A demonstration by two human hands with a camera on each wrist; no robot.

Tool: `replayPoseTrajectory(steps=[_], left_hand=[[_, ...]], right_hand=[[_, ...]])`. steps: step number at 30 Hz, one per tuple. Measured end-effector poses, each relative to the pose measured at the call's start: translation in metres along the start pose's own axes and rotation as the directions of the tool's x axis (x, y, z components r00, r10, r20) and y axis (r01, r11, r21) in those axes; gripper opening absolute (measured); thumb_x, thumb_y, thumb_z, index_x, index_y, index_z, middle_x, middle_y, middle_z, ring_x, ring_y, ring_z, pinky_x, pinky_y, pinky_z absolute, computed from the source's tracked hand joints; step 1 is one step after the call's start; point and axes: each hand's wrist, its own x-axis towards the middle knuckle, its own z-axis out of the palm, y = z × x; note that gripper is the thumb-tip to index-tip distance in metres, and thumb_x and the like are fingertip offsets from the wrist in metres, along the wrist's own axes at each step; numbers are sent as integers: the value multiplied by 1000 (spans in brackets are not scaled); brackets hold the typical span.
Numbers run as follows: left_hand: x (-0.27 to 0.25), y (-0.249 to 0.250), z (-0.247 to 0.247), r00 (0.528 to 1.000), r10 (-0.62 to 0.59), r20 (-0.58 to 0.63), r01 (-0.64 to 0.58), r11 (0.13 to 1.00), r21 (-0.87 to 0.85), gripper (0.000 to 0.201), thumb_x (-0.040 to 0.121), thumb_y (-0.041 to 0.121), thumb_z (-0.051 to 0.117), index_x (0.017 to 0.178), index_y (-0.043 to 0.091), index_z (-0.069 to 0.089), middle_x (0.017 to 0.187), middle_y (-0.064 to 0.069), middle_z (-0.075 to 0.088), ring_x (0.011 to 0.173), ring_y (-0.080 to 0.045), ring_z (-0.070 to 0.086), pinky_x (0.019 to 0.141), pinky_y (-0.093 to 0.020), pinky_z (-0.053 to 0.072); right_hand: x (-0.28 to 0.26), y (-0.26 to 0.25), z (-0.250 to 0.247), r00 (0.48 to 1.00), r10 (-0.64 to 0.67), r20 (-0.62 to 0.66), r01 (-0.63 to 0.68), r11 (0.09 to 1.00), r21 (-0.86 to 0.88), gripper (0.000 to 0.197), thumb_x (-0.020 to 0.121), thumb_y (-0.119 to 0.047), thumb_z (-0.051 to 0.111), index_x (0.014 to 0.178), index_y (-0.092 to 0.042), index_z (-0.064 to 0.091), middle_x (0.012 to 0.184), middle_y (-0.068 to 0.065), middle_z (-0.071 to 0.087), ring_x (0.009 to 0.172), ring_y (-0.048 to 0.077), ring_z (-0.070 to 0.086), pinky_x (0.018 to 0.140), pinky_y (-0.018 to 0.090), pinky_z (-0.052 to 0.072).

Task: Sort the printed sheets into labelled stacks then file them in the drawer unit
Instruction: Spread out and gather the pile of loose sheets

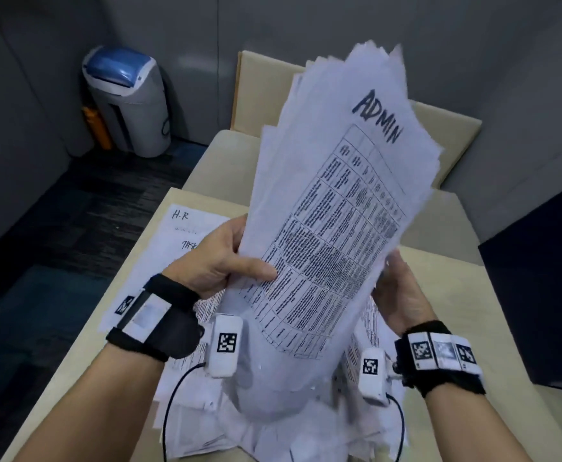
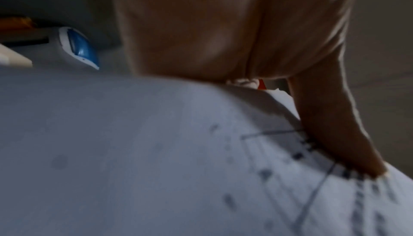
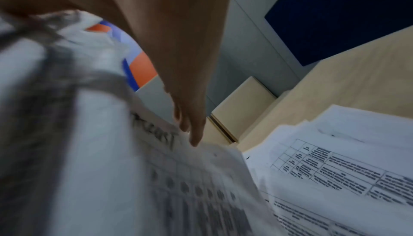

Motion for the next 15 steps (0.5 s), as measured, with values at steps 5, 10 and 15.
replayPoseTrajectory(steps=[5,10,15], left_hand=[[3,-13,-17,995,-63,-78,57,995,-76,62,56,4,91,112,4,63,96,-17,71,81,-28,68,71,-37,59],[-9,-69,-48,920,-273,-283,288,957,14,52,76,-13,68,124,5,59,112,-15,73,104,-34,70,83,-40,57],[-23,-116,-53,850,-355,-389,409,910,63,74,74,-10,76,138,19,52,122,-2,70,116,-27,64,91,-41,54]], right_hand=[[-21,-7,0,964,203,-173,-227,965,-134,30,105,-4,42,81,-18,55,84,2,57,74,14,55,66,24,46],[-40,13,16,945,318,-83,-324,942,-87,55,100,-35,46,64,-9,79,69,9,73,69,21,70,58,19,55],[-38,49,9,907,417,-55,-420,894,-154,86,81,-73,63,141,-11,57,136,12,66,127,29,62,112,51,44]])
